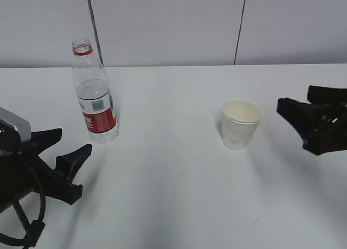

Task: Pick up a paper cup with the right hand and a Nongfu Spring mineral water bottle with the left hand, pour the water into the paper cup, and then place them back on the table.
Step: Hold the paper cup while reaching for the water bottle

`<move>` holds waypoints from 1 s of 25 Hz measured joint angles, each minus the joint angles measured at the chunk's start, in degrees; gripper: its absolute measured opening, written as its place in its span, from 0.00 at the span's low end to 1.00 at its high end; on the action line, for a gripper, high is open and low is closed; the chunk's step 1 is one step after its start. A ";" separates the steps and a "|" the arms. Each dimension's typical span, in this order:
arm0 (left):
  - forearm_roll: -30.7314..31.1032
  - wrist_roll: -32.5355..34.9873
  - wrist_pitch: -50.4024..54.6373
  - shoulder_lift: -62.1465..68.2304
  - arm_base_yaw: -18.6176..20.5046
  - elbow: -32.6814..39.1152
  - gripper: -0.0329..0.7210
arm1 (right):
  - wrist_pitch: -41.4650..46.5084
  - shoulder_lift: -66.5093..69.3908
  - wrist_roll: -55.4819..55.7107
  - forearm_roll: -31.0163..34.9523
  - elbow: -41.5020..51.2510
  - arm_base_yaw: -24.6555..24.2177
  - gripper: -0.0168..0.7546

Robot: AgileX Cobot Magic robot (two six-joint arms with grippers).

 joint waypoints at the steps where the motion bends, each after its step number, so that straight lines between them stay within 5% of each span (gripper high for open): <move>1: -0.05 0.00 0.00 0.00 0.00 0.00 0.63 | -2.45 2.20 -1.25 0.13 0.29 0.00 0.67; 14: -0.20 0.00 0.00 0.00 0.00 0.00 0.63 | -26.08 25.26 -13.60 13.95 1.11 0.10 0.67; 25: -0.22 0.00 0.00 0.00 0.00 0.00 0.63 | -27.75 33.33 -15.21 17.09 1.11 0.10 0.67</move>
